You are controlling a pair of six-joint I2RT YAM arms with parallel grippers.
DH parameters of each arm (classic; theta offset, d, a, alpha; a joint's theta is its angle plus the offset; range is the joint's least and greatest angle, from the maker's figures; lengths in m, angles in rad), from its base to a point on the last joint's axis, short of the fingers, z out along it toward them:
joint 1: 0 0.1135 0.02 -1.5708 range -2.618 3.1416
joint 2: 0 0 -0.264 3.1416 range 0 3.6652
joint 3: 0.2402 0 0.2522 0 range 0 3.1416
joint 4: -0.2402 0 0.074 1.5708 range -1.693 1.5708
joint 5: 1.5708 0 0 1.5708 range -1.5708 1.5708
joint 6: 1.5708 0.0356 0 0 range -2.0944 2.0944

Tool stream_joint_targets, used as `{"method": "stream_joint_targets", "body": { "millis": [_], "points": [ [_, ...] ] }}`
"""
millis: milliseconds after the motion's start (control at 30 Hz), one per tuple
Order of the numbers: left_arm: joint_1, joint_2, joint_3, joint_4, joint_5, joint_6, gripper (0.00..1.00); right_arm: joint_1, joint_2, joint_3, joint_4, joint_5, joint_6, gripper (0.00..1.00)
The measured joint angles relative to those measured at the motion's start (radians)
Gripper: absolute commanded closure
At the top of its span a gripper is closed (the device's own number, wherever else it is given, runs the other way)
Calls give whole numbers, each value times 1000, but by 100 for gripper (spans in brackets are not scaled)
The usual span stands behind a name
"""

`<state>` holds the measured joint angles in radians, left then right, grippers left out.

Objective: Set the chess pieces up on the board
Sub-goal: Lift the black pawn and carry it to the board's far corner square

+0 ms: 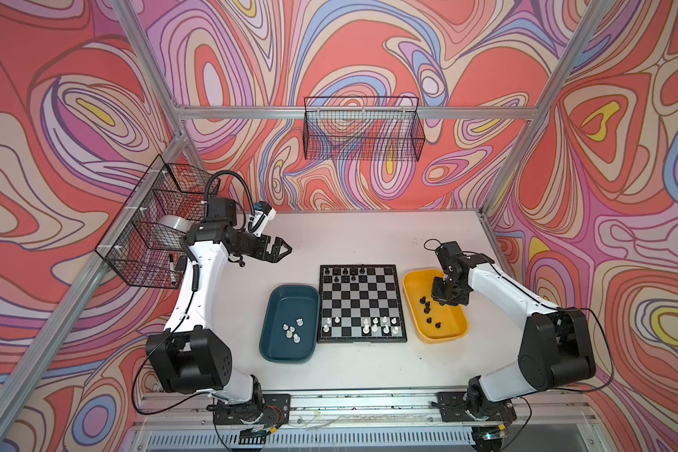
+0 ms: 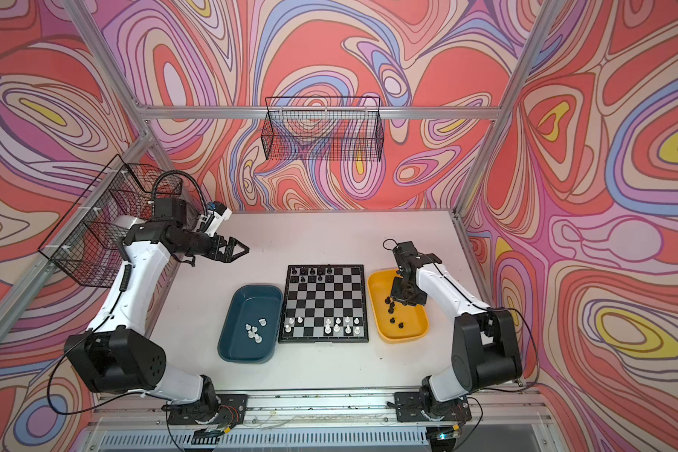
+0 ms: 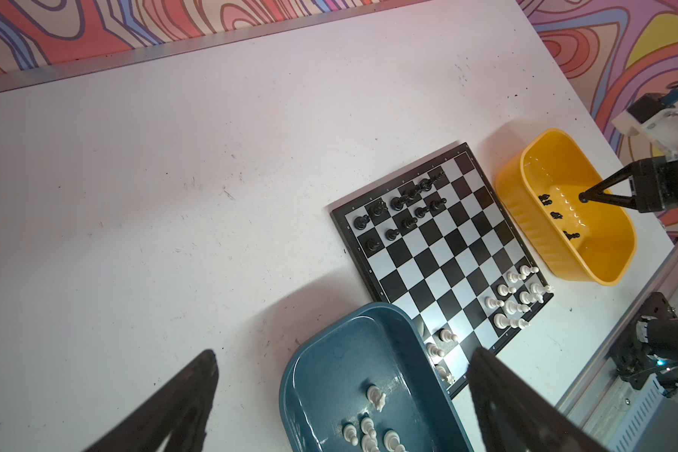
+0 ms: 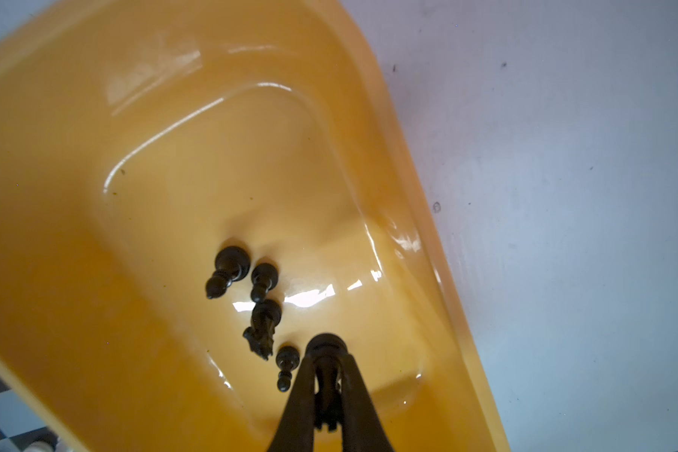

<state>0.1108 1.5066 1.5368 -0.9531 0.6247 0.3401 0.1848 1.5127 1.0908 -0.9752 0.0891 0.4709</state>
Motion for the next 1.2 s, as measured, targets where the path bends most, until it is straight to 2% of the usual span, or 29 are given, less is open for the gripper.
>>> {"method": "stream_joint_targets", "body": {
  "millis": [367, 533, 833, 1200],
  "points": [
    [-7, -51, -15, 5, 0, -4, 0, 51, 62, 230, -79, -19, -21, 90],
    [-7, -53, -19, 15, 1, -16, 0, 92, 151, 355, -94, -25, -29, 89],
    [-15, -64, -19, 30, -1, -30, 0, 187, 412, 642, -90, -27, -48, 90],
    [-15, -79, -24, 30, -3, -30, 0, 220, 589, 727, -55, -57, -55, 89]
  ]
}}
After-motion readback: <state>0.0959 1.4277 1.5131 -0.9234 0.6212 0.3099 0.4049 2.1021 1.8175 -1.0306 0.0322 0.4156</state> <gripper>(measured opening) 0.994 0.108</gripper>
